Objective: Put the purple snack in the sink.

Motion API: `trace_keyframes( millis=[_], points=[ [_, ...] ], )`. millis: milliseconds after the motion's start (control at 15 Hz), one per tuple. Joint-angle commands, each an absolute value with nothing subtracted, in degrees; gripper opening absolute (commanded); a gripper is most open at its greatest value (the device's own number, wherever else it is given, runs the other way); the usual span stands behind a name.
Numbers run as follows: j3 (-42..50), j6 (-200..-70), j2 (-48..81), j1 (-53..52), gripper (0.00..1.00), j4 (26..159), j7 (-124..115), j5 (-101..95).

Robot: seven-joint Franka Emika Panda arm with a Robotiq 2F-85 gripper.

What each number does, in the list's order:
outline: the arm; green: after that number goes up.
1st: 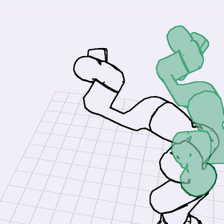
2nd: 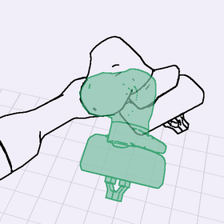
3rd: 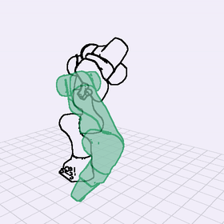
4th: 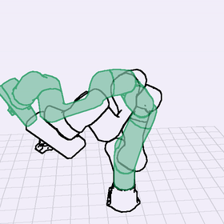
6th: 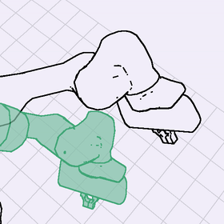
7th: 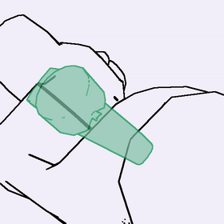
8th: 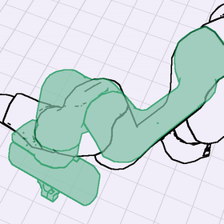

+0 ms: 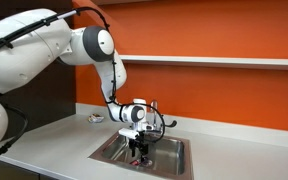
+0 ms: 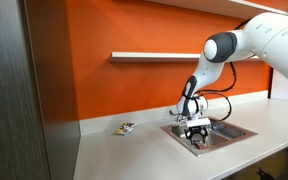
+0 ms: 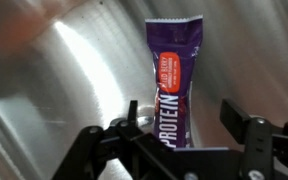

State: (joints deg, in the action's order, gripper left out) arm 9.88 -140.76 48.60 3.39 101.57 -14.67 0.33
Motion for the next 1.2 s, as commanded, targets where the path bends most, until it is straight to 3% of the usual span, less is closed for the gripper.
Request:
trace_keyframes(
  millis=[0, 1133],
  points=[
    [11.27, -139.59, 42.98, 1.79, 1.0, 105.06, -15.68, -0.54],
    [9.35, -134.35, 15.77, -2.65, 1.0, 126.29, -13.88, -8.39]
  ],
)
